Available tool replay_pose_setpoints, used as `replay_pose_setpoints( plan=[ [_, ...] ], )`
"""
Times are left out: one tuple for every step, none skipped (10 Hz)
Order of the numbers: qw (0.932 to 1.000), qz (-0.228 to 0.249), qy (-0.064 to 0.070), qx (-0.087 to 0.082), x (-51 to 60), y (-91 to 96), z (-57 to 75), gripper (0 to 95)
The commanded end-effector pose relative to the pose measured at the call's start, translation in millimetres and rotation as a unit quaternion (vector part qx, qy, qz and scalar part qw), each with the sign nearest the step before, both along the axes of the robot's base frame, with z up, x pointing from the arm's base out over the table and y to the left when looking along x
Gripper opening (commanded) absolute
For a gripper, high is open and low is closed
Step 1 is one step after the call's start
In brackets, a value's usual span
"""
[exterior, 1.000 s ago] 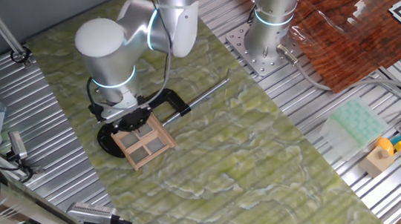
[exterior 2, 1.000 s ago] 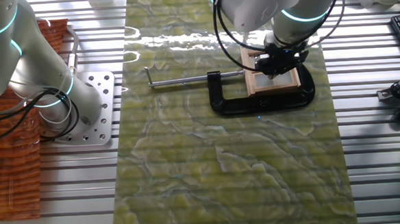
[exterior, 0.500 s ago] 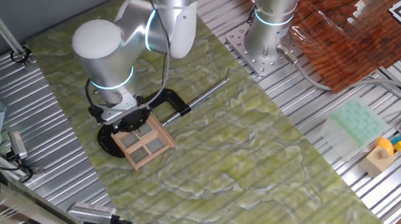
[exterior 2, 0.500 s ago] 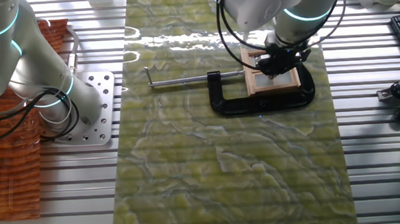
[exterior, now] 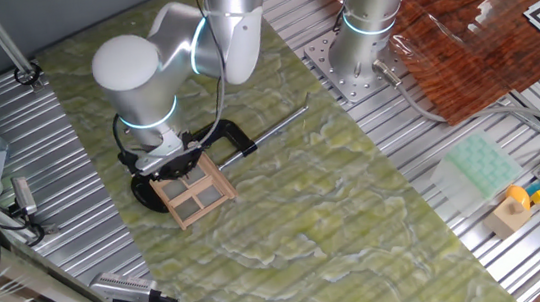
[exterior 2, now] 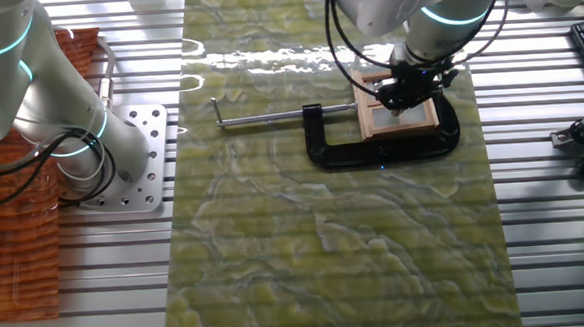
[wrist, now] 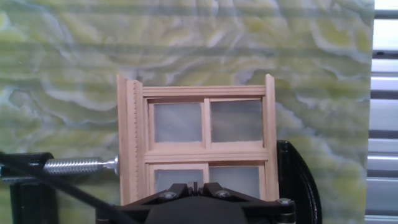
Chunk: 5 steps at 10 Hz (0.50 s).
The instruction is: Open a sliding window
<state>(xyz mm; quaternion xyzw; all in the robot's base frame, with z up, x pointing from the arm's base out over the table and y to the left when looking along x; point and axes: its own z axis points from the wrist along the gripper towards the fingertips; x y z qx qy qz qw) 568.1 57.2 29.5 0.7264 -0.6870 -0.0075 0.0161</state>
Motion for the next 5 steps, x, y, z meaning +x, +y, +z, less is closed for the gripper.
replay_pose_setpoints(
  plan=[
    [1.0000,0.003,0.006,-0.002,-1.2,-0.3,0.4,0.0],
    [1.0000,0.002,0.007,-0.001,-2.0,-0.2,-1.6,0.0],
    [1.0000,0.002,0.009,0.000,-2.7,-0.2,-2.7,0.0],
    [0.9999,0.004,0.014,0.001,-2.3,-0.1,-2.4,0.0],
    [0.9998,0.003,0.021,0.001,-2.2,-0.1,-2.4,0.0]
  ],
)
